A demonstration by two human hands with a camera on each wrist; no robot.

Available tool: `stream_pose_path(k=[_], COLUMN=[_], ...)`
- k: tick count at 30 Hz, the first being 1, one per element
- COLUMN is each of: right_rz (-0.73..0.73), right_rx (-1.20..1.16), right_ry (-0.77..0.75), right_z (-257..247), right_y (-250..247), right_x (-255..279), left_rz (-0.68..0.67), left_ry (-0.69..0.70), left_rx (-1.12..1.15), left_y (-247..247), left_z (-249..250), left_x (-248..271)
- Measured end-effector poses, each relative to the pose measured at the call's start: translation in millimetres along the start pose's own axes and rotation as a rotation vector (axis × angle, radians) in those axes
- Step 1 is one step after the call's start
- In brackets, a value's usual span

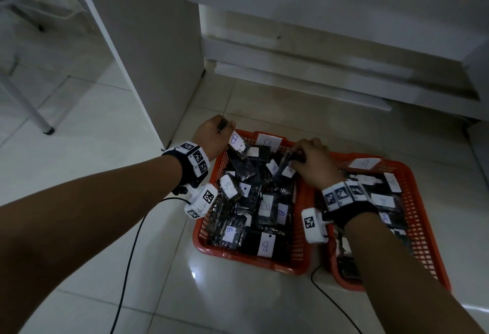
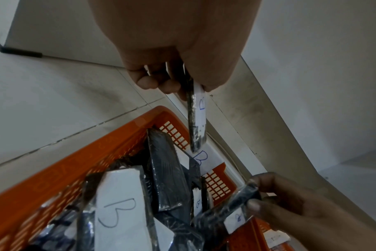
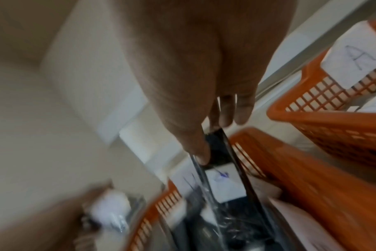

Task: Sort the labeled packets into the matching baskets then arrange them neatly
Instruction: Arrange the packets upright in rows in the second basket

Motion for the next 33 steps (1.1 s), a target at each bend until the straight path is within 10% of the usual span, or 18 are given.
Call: stream_pose_path(k=[7, 14, 21, 33], right_rz=[0.156, -0.536, -0.048, -0.155], right_rx=[-0.505, -0.203, -0.014, 0.389], right_ry=[-0.014, -0.259, -0.112, -0.336], right_z=[11, -64, -34, -63], right_y=[-56, 47, 30, 39], right_x=[37, 88, 29, -25], left_rz=[0.011, -0.020, 0.021, 0.028], left_ry=[-0.006, 0.031, 0.023, -0.018], left_rx=[0.007, 0.020, 0.047, 0.078], left_y=[4, 22, 7, -34], left_z=[8, 22, 23, -8], left_x=[-4, -3, 4, 8])
Point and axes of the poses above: each hand's wrist, its own x-axis away from the middle knuckle, its own y-axis out of the palm, z = x × y, the point moved 10 cm from there along -x, towards the middle knuckle, and after that the axes turned 11 degrees about x, right-handed, at the moved point
